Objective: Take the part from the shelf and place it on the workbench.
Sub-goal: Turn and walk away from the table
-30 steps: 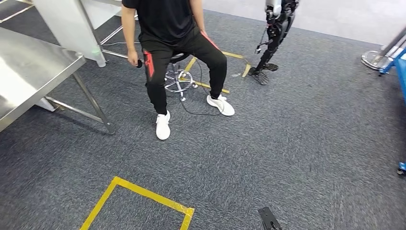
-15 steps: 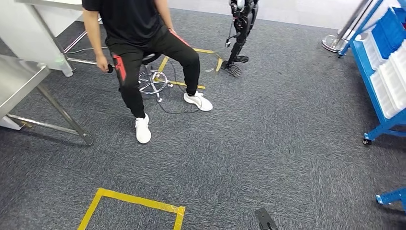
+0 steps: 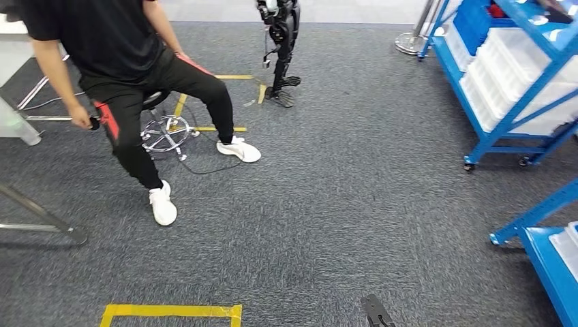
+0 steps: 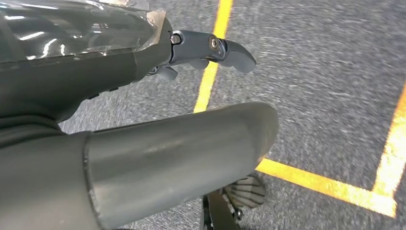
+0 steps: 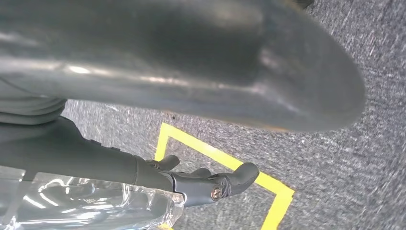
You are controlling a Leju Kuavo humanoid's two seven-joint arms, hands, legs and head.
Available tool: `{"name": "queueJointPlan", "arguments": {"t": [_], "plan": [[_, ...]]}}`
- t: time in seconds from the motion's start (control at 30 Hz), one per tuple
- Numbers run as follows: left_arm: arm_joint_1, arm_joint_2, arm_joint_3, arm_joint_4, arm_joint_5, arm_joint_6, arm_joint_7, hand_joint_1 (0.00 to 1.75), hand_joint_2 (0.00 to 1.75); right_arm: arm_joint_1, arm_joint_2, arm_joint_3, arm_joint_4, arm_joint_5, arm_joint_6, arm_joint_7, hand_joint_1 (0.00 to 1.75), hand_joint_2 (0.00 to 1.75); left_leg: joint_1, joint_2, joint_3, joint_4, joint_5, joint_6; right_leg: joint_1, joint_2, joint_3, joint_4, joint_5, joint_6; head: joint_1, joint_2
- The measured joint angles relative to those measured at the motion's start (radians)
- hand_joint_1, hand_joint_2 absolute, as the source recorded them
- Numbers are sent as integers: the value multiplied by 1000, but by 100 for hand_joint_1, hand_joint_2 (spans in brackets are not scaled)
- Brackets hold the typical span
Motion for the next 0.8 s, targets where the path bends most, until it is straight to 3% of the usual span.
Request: {"name": "queueJointPlan", "arguments": {"t": [0.07, 0.13, 0.2, 0.27, 0.33, 0.37, 0.4, 0.43, 0.5, 0.57, 0.63, 0.7, 0.77, 0.8], "plan": [[-1, -2, 4, 0, 5, 5, 12, 0, 0, -1, 1, 2, 0, 9, -1, 1, 0, 0, -4, -18, 14, -42, 8, 4, 2, 20, -6, 1, 1, 11, 2, 0], [-4, -7, 9, 0, 11, 14, 22, 0, 0, 2, 1, 8, 0, 20, -2, 2, 0, 0, -8, 5, 19, -49, 13, 16, -1, 27, -16, 1, 2, 25, 2, 0], [-6, -11, 16, 0, 16, 23, 27, 0, 0, 4, 2, 16, 0, 29, -1, 4, 0, 0, -8, 30, 28, -59, 21, 31, -1, -18, -43, 44, -20, 28, 4, 0], [-4, -13, 21, 0, 17, 27, 29, 0, 0, -1, 4, 22, 0, 32, 1, 5, 0, 0, -10, 58, 32, -62, 23, 38, -1, -73, -101, 161, -74, 24, 7, 0], [-2, -16, 26, 0, 18, 30, 30, 0, 0, -3, 4, 25, 0, 33, 1, 5, 0, 0, -12, 86, 33, -62, 20, 38, -5, -87, -159, 278, -114, 29, 7, 0], [-2, -17, 28, 0, 18, 31, 30, 0, 0, -2, 4, 26, 0, 34, 1, 6, 0, 0, -11, 99, 35, -62, 17, 37, -8, -89, -165, 290, -113, 37, 7, 0], [-3, -19, 30, 0, 19, 32, 30, 0, 0, -1, 3, 26, 0, 36, 2, 6, 0, 0, -10, 111, 38, -62, 14, 34, -12, -94, -149, 260, -96, 48, 7, 0], [-3, -21, 31, 0, 19, 33, 30, 0, 0, -1, 3, 27, 0, 39, 3, 7, 0, 0, -8, 122, 43, -62, 9, 29, -15, -107, -115, 194, -69, 59, 7, 0], [-3, -22, 34, 0, 21, 35, 31, 0, 0, -3, 4, 30, 0, 43, 4, 8, 0, 0, -12, 142, 53, -61, -3, 16, -16, -159, -43, 60, -21, 69, 9, 0], [-4, -23, 36, 0, 22, 35, 30, 0, 0, -6, 6, 32, 0, 45, 5, 7, 0, 0, -19, 160, 62, -63, -12, 4, -11, -182, -18, 14, -5, 57, 8, 0], [-6, -25, 37, -1, 18, 32, 29, 0, 0, -6, 4, 33, 0, 44, 6, 7, 0, 0, -17, 175, 71, -69, -18, -5, -11, -157, -18, 12, -4, 40, 6, 0], [-7, -26, 38, -1, 14, 29, 27, 0, 0, -4, 2, 33, 0, 42, 6, 6, 0, 0, -10, 140, 63, -40, -45, -11, -18, -134, -18, 9, -3, 22, 4, 0], [-5, -28, 38, -1, 14, 29, 26, 0, 0, -7, 1, 33, 0, 42, 6, 6, 0, 0, -7, 81, 10, 74, -109, -11, -19, -109, -17, 8, -3, 4, 0, 0], [-3, -28, 38, -1, 14, 28, 26, 0, 0, -8, 1, 33, 0, 42, 6, 5, 0, 0, -7, 66, -29, 148, -140, -10, -16, -95, -17, 8, -3, -1, 0, 0]]}}
